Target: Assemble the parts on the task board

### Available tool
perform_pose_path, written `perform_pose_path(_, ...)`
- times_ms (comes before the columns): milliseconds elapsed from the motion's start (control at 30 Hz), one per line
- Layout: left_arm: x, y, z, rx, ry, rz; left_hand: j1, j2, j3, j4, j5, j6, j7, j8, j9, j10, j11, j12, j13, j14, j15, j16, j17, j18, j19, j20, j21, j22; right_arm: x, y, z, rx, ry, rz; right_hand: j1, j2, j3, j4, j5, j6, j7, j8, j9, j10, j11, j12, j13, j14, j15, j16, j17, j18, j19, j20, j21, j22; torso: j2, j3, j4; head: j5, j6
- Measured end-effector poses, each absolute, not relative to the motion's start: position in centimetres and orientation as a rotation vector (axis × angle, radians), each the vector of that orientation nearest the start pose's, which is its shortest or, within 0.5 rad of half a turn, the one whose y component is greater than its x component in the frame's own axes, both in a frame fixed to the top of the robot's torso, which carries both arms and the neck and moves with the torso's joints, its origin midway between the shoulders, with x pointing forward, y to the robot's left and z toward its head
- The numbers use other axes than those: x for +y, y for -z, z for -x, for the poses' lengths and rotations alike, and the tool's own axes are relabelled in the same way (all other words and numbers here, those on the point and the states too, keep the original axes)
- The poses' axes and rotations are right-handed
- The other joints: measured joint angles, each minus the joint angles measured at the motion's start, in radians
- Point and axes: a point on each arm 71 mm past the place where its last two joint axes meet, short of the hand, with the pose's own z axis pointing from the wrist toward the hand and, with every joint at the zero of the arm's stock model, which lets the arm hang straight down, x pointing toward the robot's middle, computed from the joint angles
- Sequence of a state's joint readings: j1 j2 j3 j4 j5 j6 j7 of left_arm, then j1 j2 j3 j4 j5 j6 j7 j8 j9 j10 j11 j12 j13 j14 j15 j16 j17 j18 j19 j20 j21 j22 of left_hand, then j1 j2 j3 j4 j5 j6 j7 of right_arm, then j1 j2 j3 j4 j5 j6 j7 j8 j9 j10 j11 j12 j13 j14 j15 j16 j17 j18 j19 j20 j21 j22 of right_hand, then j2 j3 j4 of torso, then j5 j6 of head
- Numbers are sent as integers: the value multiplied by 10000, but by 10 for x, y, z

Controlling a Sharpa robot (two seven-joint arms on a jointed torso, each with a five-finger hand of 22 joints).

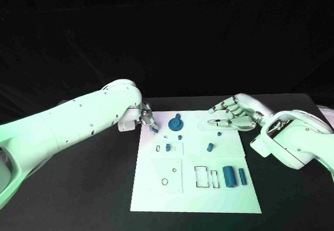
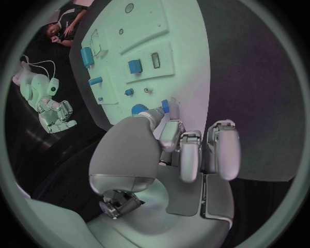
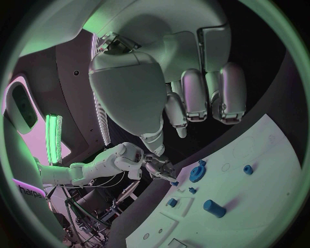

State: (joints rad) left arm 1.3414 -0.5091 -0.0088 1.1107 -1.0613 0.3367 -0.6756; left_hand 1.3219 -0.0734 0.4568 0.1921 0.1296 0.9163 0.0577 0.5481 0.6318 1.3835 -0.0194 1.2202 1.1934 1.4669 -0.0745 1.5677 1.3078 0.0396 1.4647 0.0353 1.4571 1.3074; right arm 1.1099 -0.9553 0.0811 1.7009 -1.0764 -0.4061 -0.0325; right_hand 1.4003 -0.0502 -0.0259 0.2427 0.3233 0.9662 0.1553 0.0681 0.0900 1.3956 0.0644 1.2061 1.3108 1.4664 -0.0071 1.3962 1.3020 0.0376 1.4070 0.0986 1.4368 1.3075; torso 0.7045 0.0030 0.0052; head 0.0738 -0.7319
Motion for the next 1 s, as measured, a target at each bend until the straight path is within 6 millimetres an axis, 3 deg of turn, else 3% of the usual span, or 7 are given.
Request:
perform_pose_path(233,171,169,-556,23222,2249,1955,-86,-274,290,-100,0,-14,17,74,21,15,13,37,11,0,0,0,-1,-1,0,0,16,0,-208,163,-454,16251,-9598,-2504,0,0,0,0,0,0,0,0,5,17,-17,-1,0,0,0,0,0,-1,0,0,0,-1,-1,12,16,28,12)
perform_pose_path(333,171,167,-552,23061,2443,1923,-87,-509,350,-160,0,-1,31,85,23,19,17,37,-31,0,0,0,-1,-1,0,0,16,0,-208,163,-454,16251,-9595,-2505,0,0,0,0,0,0,0,0,5,16,-16,0,-1,0,0,0,0,-1,0,0,0,-1,-2,12,15,50,14)
perform_pose_path(500,173,167,-544,22902,2637,1802,-78,-606,378,-187,7,7,31,85,22,86,16,37,-37,1,-1,0,-1,0,0,0,67,-1,-209,163,-453,16250,-9583,-2509,0,-1,0,0,4,0,0,0,4,16,-16,0,-4,0,0,0,1,-1,0,0,0,-1,-6,12,13,66,15)
perform_pose_path(833,177,178,-519,22881,2838,1487,-212,-923,628,-272,475,278,25,85,-99,251,-7,37,6,2,-2,0,-2,0,0,0,183,-1,-210,163,-453,16248,-9561,-2516,-1,-1,0,0,42,0,0,0,3,15,-15,0,-7,0,0,0,11,-1,0,0,0,-2,-18,12,40,101,-37)
perform_pose_path(1000,179,184,-508,22885,2812,1412,-224,-957,703,-292,602,297,29,85,-119,265,-20,87,44,2,-1,0,-3,0,0,0,222,-1,-210,163,-453,16248,-9560,-2516,-1,-1,0,0,41,0,0,0,2,15,-14,0,-8,0,0,0,11,0,0,0,0,6,-33,12,66,101,-68)
